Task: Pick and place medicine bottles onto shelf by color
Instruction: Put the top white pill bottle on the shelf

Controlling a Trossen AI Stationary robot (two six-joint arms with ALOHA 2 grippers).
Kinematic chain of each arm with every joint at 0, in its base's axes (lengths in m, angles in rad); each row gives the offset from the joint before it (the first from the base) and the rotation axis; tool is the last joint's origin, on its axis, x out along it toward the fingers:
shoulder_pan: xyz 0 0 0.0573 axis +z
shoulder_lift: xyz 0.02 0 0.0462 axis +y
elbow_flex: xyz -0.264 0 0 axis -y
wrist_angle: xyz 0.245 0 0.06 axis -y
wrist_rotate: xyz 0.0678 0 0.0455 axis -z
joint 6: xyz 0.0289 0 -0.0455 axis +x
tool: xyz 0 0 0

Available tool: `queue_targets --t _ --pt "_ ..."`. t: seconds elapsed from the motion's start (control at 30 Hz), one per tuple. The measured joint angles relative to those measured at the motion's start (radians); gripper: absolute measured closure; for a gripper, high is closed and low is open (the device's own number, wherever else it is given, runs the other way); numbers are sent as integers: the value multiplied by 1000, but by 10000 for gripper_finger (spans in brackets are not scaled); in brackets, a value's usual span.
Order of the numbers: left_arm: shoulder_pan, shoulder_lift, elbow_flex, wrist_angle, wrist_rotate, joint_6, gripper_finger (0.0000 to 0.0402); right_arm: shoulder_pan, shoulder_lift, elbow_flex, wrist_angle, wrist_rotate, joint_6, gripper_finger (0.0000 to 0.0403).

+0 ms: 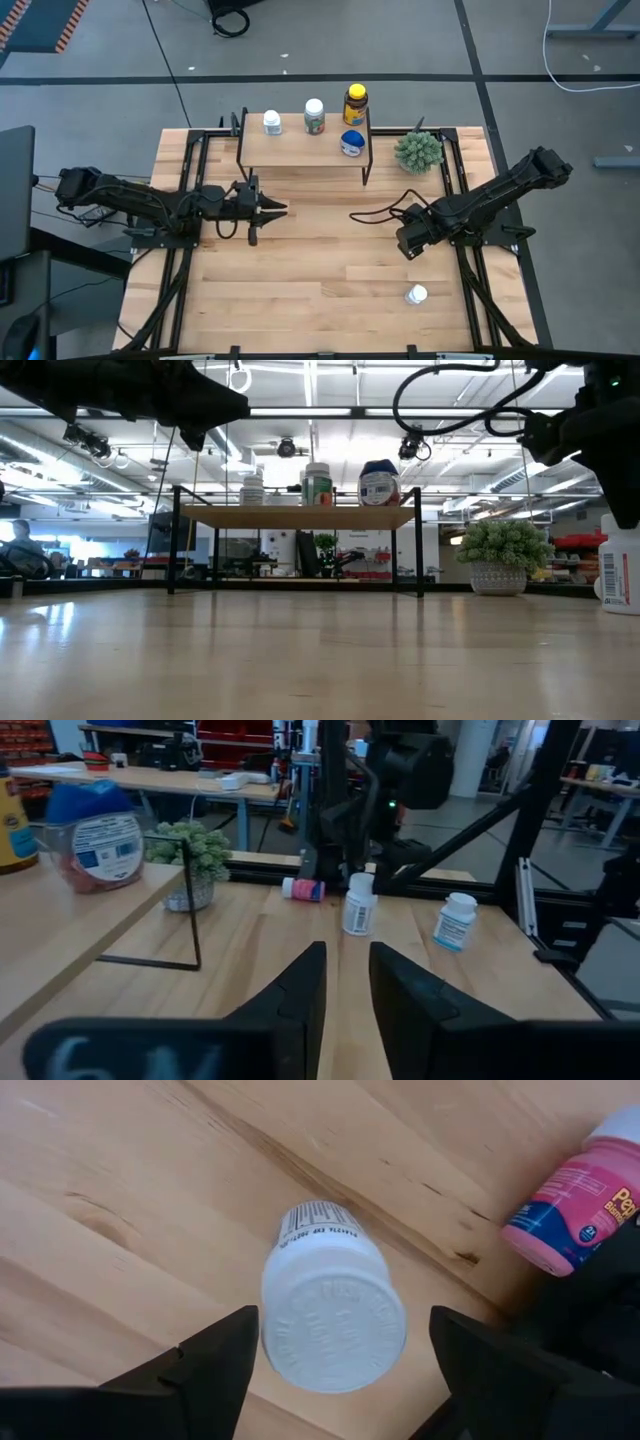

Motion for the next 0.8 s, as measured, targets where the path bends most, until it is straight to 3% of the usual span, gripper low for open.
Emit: queue_targets --t 0.27,0.47,0.67,0.8 --pt "0 0 0 0 0 1 315 0 0 0 -1 1 -1 191" --pt "0 0 0 1 0 1 323 -37 1 50 34 15 -55 197" --pt "0 0 0 1 -1 5 328 -111 48 275 34 93 -258 197" --pt "0 0 0 1 -1 9 325 -160 195 505 -18 115 -465 197"
